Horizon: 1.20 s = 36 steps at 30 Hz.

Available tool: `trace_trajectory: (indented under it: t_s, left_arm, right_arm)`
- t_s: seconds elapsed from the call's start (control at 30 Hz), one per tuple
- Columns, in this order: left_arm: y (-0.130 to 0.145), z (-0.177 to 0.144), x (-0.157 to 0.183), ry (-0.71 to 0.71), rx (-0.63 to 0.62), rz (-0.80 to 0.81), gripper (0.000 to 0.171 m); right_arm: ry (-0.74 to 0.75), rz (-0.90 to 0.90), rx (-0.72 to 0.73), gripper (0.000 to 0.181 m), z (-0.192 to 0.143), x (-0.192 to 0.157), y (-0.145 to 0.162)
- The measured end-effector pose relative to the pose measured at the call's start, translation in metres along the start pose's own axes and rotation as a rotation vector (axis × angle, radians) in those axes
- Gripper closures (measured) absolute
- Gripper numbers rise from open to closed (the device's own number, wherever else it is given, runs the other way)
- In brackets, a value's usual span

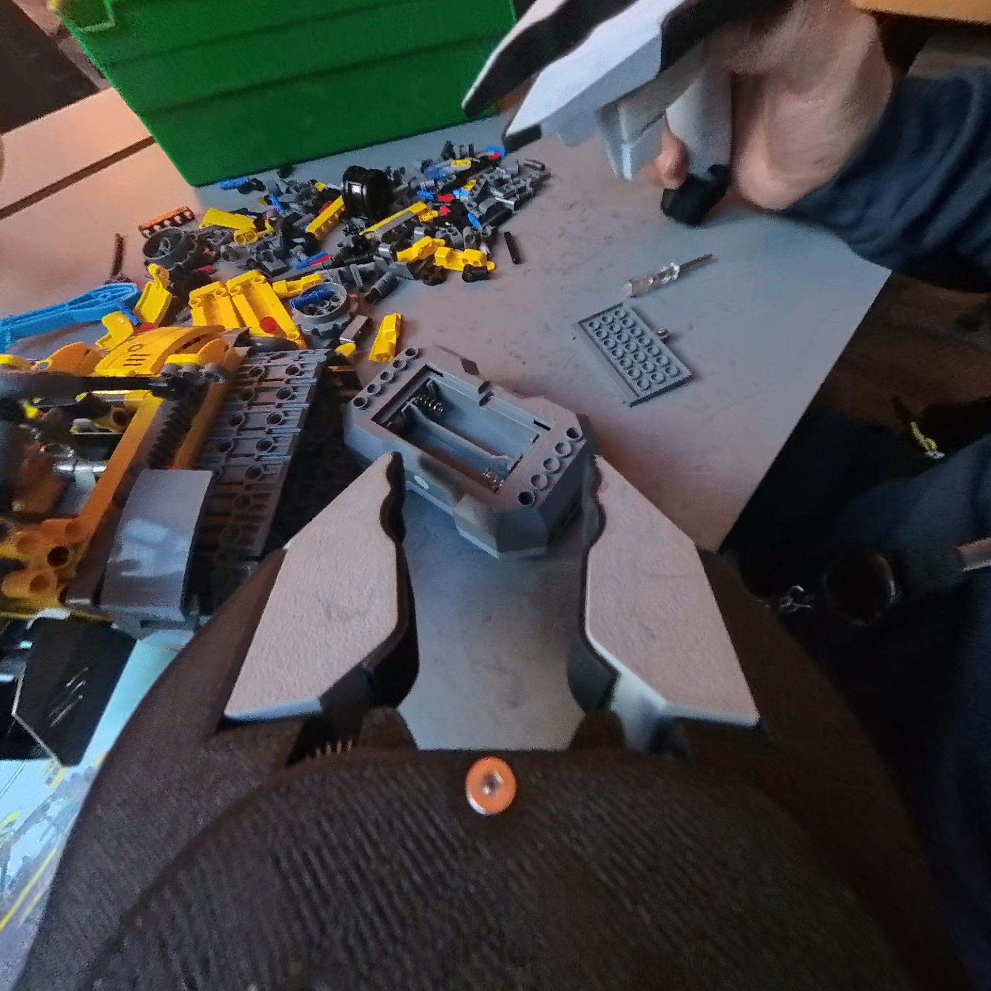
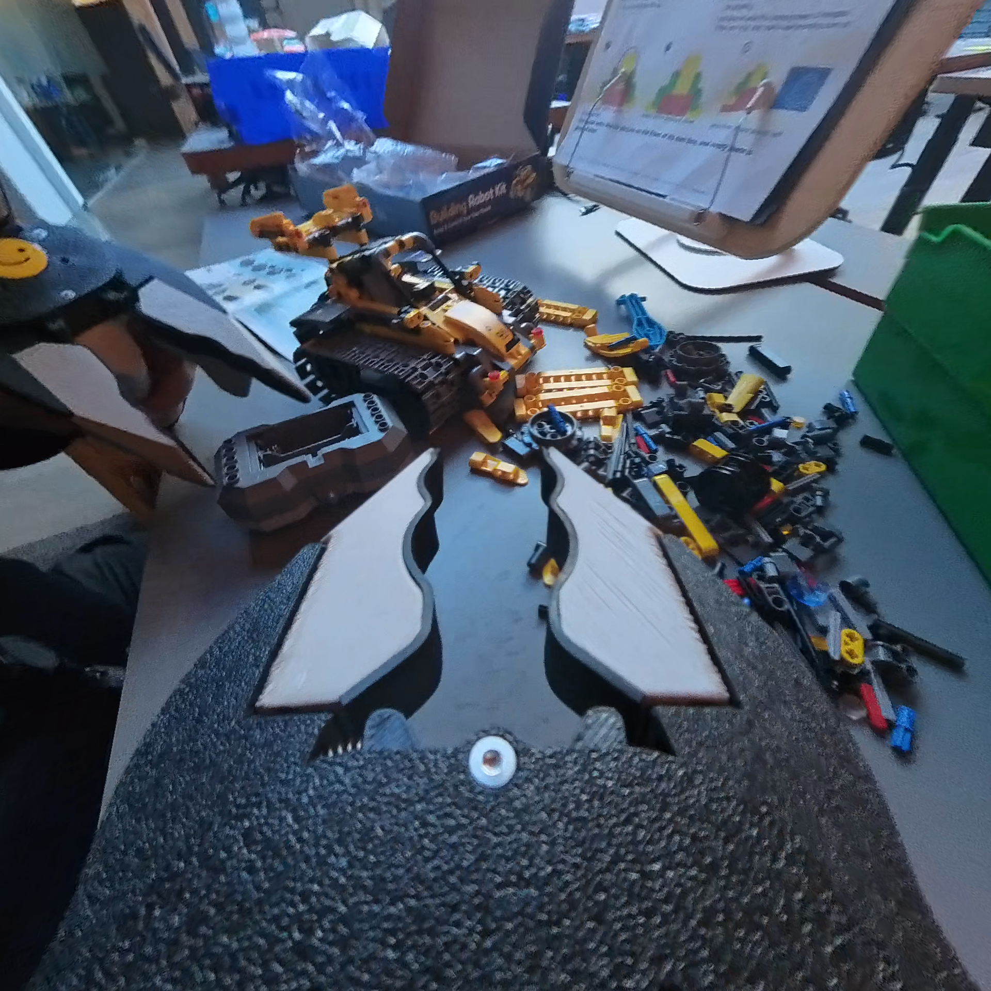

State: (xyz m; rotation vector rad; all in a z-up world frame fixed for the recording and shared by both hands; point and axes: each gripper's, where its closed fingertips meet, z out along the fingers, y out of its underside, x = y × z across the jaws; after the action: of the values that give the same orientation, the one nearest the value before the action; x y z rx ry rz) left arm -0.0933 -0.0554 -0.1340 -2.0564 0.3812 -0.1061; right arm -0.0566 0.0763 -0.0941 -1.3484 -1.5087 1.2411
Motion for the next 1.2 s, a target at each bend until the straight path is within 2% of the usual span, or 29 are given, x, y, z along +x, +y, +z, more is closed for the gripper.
trace_trajectory:
  t_s: [0.23,0.47,0.7,0.83,1.2]
  left_arm:
    - [0.003,0.007,0.006,0.018,-0.019,0.045,0.109]
    - [0.017,0.016,0.007,-0.008,-0.127,0.092,0.109]
    - [0.023,0.019,0.009,0.022,-0.166,0.065,0.112]
    - [0.024,0.020,0.009,0.038,-0.173,0.049,0.113]
    - [0.024,0.020,0.010,0.029,-0.170,0.071,0.115]
  right_arm:
    - [-0.077,-0.037,-0.068,0.151,0.007,-0.016,0.009]
    - [-0.111,-0.098,-0.142,0.153,0.014,-0.028,0.021]
    - [-0.054,-0.055,-0.123,0.165,0.013,-0.016,0.017]
    - [-0.076,0.002,-0.125,0.172,0.012,-0.014,0.018]
    - [-0.086,-0.014,-0.146,0.175,0.013,-0.018,0.021]
